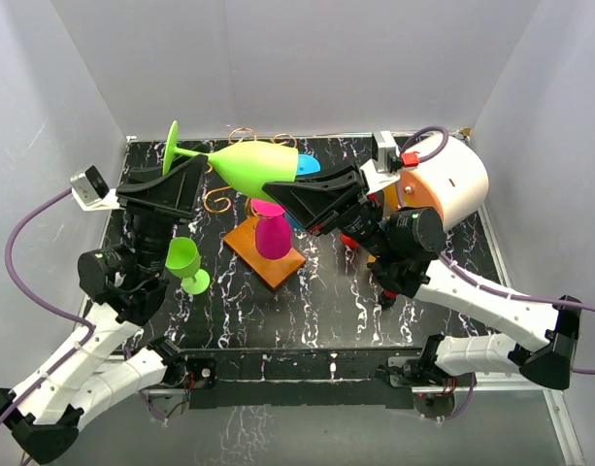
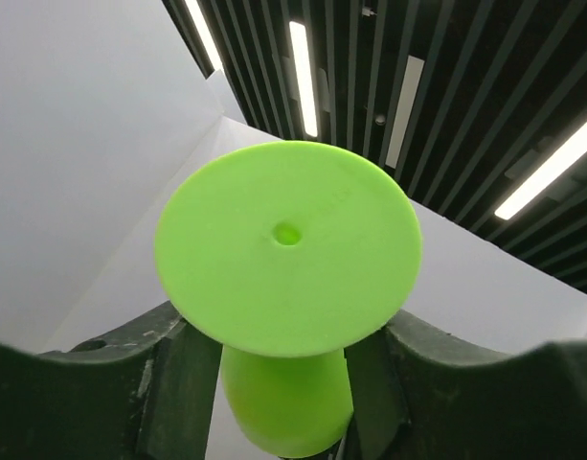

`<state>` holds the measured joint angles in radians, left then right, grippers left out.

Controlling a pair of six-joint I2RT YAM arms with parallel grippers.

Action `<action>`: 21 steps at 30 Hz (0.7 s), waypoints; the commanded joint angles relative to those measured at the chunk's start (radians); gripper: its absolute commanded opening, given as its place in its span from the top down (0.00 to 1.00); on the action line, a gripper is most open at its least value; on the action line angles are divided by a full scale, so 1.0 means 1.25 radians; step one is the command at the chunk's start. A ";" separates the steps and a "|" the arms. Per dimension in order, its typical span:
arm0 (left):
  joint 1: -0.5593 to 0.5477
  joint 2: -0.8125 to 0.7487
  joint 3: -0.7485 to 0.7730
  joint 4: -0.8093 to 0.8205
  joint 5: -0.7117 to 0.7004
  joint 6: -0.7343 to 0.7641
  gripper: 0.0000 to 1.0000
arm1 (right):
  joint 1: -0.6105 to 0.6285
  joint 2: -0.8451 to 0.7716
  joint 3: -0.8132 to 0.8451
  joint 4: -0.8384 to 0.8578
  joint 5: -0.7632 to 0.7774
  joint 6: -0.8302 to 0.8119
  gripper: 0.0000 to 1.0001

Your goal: Place the wine glass upside down on the wine glass rack

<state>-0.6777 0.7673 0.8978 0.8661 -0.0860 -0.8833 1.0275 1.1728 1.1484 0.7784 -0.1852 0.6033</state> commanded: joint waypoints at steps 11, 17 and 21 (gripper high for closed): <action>-0.001 0.000 -0.010 0.151 -0.031 0.045 0.66 | 0.028 0.013 -0.068 0.106 -0.033 0.068 1.00; -0.001 0.027 -0.008 0.196 -0.067 0.051 0.66 | 0.063 0.037 -0.059 0.099 -0.021 0.049 1.00; -0.001 0.042 -0.001 0.211 -0.082 0.057 0.71 | 0.085 0.052 -0.049 0.093 -0.004 0.025 1.00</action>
<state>-0.6788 0.8062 0.8822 1.0275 -0.1329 -0.8364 1.0966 1.2232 1.0740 0.8978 -0.1593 0.6544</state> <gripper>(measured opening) 0.323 0.031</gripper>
